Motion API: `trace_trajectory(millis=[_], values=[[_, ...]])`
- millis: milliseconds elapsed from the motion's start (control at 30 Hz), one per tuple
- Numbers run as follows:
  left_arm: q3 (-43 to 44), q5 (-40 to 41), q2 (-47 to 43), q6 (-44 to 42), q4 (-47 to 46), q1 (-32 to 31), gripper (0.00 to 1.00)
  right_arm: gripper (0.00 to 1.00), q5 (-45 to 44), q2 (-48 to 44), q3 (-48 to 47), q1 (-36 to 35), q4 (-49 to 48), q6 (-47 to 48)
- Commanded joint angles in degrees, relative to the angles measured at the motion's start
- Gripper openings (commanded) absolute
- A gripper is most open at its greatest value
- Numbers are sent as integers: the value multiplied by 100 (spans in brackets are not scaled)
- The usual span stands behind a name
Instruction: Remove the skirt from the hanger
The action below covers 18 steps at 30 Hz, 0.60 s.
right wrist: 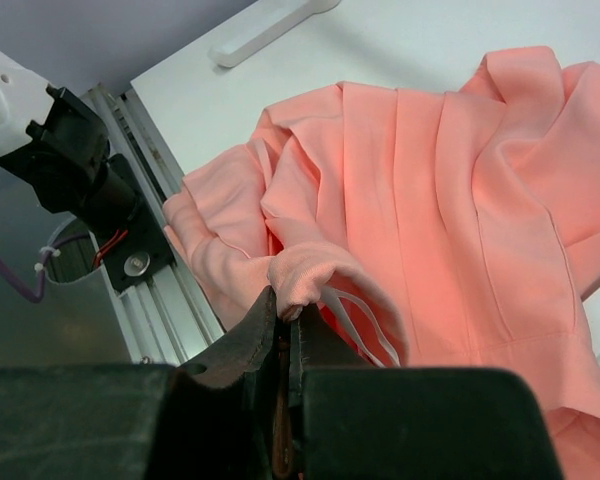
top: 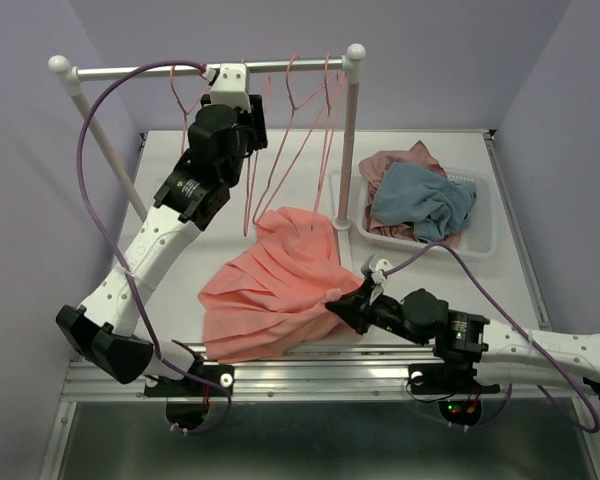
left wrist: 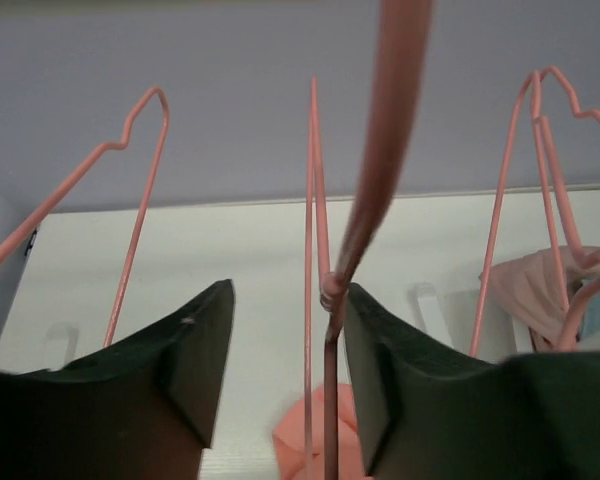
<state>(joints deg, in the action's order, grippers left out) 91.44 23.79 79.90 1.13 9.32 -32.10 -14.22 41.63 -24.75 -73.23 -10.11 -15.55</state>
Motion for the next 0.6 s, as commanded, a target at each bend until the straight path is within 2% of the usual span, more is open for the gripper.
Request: trace_trajectory(millis=[0, 133, 167, 233, 400, 467, 567], values=[[-3, -243, -641, 230, -203, 28, 69, 1, -178, -93, -416, -60, -88, 96], [-240, -751, -1027, 406, -185, 37, 86, 1, -396, -181, -583, -60, 175, 35], [-301, -858, -1125, 449, -194, 28, 99, 1, -476, -251, -740, -60, 411, 35], [-460, -1190, -1396, 599, -194, 19, 99, 1, -905, -330, -934, -60, 693, 52], [-942, -1798, -1995, 1047, -185, 19, 99, 1, -2302, -375, -2152, -60, 2099, -27], [-1153, -1921, -2328, 1336, -203, 19, 99, 1, -3233, -305, -2620, -60, 2660, -62], [-1584, -1931, -2750, 1652, -168, 2, 99, 1, -4420, -76, -3604, -60, 3014, 209]])
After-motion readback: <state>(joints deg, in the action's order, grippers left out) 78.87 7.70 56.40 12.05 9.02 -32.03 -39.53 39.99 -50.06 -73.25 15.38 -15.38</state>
